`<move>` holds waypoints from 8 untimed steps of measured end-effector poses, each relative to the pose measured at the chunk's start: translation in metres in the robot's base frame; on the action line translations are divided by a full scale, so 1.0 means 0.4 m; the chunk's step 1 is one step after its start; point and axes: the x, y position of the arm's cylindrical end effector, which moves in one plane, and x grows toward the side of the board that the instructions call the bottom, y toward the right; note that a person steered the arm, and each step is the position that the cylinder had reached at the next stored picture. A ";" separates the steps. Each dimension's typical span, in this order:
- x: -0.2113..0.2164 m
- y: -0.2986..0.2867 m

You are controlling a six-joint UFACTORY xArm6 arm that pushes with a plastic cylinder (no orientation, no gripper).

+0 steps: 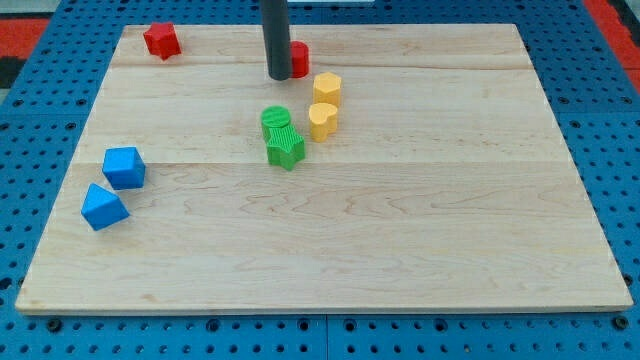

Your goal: Slide the yellow hexagon to the yellow heart

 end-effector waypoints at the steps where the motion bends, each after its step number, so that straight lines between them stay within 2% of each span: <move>1: -0.040 0.057; 3: -0.125 0.112; 6: -0.102 0.104; 8: 0.054 0.143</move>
